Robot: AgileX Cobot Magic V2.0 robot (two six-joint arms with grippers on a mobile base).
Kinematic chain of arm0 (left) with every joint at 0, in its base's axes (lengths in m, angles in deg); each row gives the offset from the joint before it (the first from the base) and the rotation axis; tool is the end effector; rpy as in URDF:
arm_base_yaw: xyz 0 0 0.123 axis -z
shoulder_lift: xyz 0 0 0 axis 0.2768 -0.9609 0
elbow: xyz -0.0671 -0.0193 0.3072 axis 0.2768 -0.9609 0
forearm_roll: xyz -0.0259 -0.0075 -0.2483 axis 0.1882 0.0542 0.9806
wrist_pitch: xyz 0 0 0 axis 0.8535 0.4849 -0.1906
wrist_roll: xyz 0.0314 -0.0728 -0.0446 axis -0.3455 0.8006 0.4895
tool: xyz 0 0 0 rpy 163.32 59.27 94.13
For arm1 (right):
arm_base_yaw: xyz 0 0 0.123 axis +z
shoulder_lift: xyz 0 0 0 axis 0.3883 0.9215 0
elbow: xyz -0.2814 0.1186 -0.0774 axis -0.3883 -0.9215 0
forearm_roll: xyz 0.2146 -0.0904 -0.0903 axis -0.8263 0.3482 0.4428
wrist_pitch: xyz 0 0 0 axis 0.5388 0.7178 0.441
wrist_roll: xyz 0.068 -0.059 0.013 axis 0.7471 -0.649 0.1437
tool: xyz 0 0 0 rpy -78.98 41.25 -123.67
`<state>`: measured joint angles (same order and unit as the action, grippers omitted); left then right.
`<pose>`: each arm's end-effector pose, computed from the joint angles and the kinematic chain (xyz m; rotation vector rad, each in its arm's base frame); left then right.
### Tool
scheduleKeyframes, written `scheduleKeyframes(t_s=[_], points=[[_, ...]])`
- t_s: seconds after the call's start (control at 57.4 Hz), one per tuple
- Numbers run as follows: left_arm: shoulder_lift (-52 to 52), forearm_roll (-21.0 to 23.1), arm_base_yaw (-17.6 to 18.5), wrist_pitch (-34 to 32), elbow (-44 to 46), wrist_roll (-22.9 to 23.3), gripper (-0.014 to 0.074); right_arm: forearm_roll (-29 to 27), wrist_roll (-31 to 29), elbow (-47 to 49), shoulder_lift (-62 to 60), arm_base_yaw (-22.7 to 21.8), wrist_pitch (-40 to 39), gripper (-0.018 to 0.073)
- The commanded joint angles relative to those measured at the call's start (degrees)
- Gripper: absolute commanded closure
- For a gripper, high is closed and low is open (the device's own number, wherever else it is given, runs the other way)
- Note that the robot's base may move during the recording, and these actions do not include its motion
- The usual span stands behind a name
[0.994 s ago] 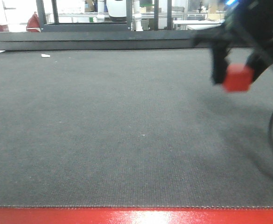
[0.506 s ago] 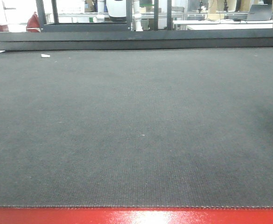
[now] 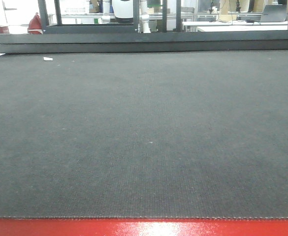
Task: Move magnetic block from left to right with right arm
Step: 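Hold the red cube in the right gripper while the base turns away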
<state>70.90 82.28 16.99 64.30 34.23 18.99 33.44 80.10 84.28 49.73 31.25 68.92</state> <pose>0.0245 -0.0007 0.1998 -0.0156 1.5315 -0.0459 0.0706 0.0073 0.3298 -0.0864 1.9505 0.0855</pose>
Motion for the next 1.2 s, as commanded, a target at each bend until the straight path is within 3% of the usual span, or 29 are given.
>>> scheduleKeyframes(t_s=[0.0, 0.349, 1.186], points=[[0.7, 0.27, -0.08, -4.84, -0.47, 0.34, 0.0722, 0.85, -0.69, 1.54, -4.4, -0.26, -4.82, 0.0328], [0.7, 0.27, -0.08, -4.84, -0.47, 0.34, 0.0722, 0.87, -0.69, 1.54, -17.09, -0.26, -5.6, 0.0328], [0.7, 0.27, -0.08, -4.84, -0.47, 0.34, 0.0722, 0.87, -0.64, 1.54, -17.45, -0.26, -5.65, 0.0328]])
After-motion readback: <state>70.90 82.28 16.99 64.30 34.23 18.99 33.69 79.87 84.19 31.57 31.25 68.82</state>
